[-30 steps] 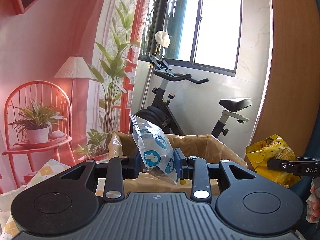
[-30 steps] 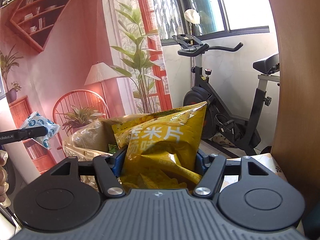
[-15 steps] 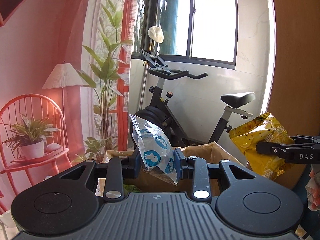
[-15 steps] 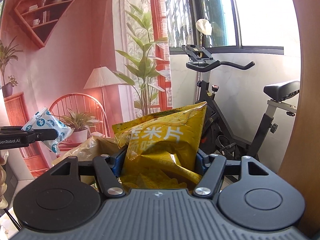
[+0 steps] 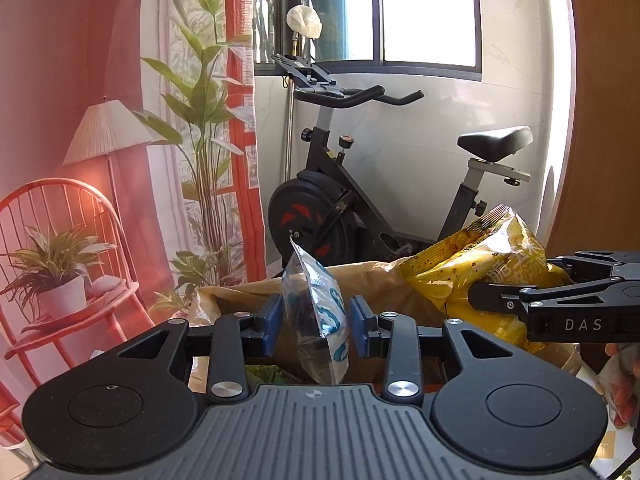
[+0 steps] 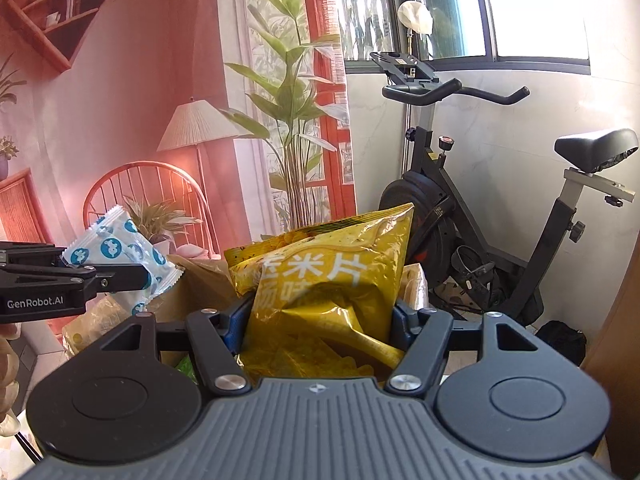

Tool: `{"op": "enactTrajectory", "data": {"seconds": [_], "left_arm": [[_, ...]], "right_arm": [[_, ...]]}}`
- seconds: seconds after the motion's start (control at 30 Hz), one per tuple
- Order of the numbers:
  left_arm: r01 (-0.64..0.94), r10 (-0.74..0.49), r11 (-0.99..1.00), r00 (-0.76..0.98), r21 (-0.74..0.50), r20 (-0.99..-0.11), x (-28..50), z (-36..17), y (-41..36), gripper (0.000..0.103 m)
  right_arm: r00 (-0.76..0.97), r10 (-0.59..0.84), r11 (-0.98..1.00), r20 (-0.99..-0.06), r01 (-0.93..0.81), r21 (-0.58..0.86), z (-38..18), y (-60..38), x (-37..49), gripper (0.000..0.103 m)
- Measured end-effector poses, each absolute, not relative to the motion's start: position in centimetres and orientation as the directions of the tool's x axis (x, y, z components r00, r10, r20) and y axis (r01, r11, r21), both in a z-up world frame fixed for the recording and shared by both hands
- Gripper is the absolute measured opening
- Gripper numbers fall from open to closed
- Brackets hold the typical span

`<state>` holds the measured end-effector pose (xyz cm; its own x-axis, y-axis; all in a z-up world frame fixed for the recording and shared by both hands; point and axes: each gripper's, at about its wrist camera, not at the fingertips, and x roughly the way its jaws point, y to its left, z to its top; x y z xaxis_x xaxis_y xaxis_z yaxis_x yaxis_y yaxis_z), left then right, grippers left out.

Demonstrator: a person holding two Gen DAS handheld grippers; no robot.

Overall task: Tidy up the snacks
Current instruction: 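Carry both held snacks over the box and open both tools to drop them, then withdraw both open tools from above the box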

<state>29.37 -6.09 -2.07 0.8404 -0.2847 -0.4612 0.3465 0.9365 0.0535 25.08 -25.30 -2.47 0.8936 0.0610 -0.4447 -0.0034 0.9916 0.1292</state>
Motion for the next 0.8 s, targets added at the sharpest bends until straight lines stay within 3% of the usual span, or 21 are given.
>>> {"op": "enactTrajectory", "data": {"seconds": [0.07,0.2,0.57,0.8], "left_arm": [[0.326,-0.263,0.944,0.841,0.053,-0.473,29.8,-2.4,-5.8,0.066],[0.318,-0.26,0.947,0.834,0.038,-0.487,29.6,-2.2,-4.8,0.066],[0.27,-0.265,0.961,0.844,-0.058,-0.467,26.1,-1.3,-1.4,0.076],[0.258,-0.261,0.964,0.857,-0.067,-0.444,22.6,-1.2,0.2,0.084]], "right_arm": [[0.883,0.063,0.991,-0.466,0.0,0.135,-3.2,-25.0,25.6,0.07],[0.876,0.075,0.985,-0.477,0.011,0.174,-3.9,-25.1,25.3,0.083],[0.888,0.069,0.979,-0.456,0.028,0.202,-3.4,-24.4,22.0,0.084],[0.899,0.034,0.981,-0.437,0.053,0.187,-3.4,-23.1,18.5,0.092]]}}
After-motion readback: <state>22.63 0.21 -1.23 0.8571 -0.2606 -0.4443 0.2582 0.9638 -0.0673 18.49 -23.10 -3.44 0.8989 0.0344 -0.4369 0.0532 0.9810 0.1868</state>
